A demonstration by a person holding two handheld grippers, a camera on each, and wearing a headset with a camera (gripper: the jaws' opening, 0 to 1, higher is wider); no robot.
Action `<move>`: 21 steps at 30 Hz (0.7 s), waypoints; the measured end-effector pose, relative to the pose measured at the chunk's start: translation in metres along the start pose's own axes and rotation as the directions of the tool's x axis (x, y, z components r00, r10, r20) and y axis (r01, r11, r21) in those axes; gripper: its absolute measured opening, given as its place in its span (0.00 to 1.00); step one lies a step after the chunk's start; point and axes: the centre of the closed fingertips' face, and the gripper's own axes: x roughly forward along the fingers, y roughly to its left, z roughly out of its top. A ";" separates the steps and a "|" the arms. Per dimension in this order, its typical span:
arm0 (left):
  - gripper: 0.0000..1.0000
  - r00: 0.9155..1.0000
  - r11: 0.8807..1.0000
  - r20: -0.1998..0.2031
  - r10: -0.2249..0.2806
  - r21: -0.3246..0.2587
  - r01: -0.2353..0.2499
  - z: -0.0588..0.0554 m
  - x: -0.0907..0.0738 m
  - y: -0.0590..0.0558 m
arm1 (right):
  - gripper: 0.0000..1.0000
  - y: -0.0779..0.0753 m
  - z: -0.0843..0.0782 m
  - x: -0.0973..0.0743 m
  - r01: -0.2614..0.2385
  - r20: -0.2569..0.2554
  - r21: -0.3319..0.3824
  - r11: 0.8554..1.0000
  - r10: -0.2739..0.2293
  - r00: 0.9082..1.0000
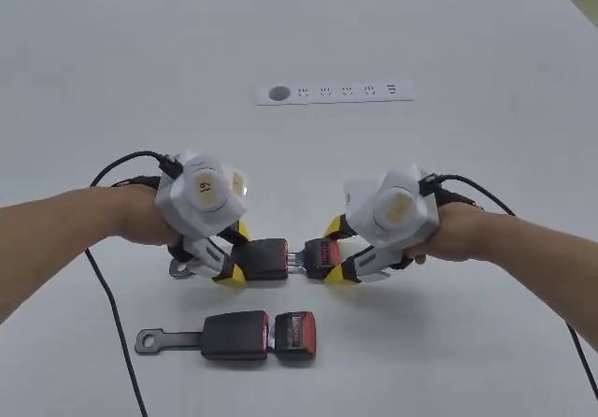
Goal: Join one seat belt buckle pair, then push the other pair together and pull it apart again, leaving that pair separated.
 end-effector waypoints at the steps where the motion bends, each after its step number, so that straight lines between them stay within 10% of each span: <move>1: 0.31 1.000 1.000 0.004 0.000 -0.001 0.000 0.000 0.000 0.000 | 0.30 0.000 0.000 0.000 0.001 0.000 0.000 1.000 -0.001 1.000; 21: 0.31 1.000 1.000 0.016 0.003 0.000 -0.003 0.001 0.000 0.000 | 0.29 0.002 0.011 0.010 -0.007 -0.006 0.032 0.999 0.007 1.000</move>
